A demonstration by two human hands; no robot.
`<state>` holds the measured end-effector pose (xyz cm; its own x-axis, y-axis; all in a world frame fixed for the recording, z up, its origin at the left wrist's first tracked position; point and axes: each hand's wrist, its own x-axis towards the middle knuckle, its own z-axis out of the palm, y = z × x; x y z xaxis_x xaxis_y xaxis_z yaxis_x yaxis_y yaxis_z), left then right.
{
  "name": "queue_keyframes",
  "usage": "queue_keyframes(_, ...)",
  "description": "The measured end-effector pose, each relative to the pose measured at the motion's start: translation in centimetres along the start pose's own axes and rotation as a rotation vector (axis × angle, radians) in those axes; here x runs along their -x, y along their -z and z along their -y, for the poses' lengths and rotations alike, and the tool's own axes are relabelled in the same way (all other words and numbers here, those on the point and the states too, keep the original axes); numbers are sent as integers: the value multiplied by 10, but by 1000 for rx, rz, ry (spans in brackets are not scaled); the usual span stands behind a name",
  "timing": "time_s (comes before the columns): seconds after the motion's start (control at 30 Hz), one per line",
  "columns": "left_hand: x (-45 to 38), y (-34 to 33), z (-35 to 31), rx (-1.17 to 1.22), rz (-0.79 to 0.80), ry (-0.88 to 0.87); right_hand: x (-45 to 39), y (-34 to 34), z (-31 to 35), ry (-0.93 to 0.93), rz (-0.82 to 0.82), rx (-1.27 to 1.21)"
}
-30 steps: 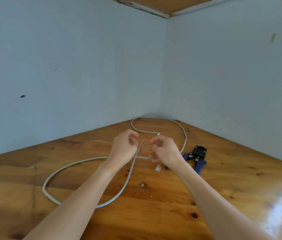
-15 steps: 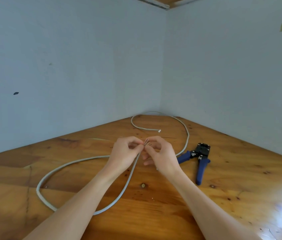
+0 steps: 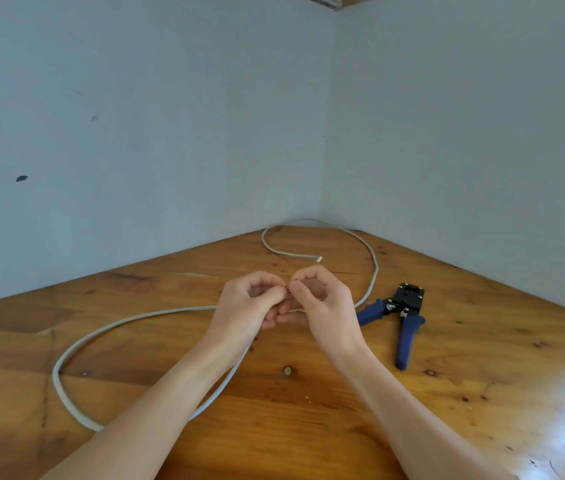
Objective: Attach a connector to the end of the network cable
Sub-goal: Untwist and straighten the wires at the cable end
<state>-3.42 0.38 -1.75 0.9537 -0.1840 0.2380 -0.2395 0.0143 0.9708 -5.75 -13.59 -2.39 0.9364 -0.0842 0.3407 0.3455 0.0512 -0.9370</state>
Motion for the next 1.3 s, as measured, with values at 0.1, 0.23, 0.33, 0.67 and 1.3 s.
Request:
queue_keyframes(0.1,0,0,0,19,-18,1,1,0,1,-18,-8,-64)
queue_keyframes(0.23,-1,0,-2,25,-19,-17,1,0,3,-64,0,-166)
queue_keyframes(0.33,-1,0,-2,20,-14,-20,1,0,3,-82,11,-182)
queue_keyframes(0.67,0,-1,-2,38,61,19,-1,0,0,-50,8,-126)
queue_keyframes(1.3,3,-4,-2,-309,1,-142,-3,-3,8,-221,38,-98)
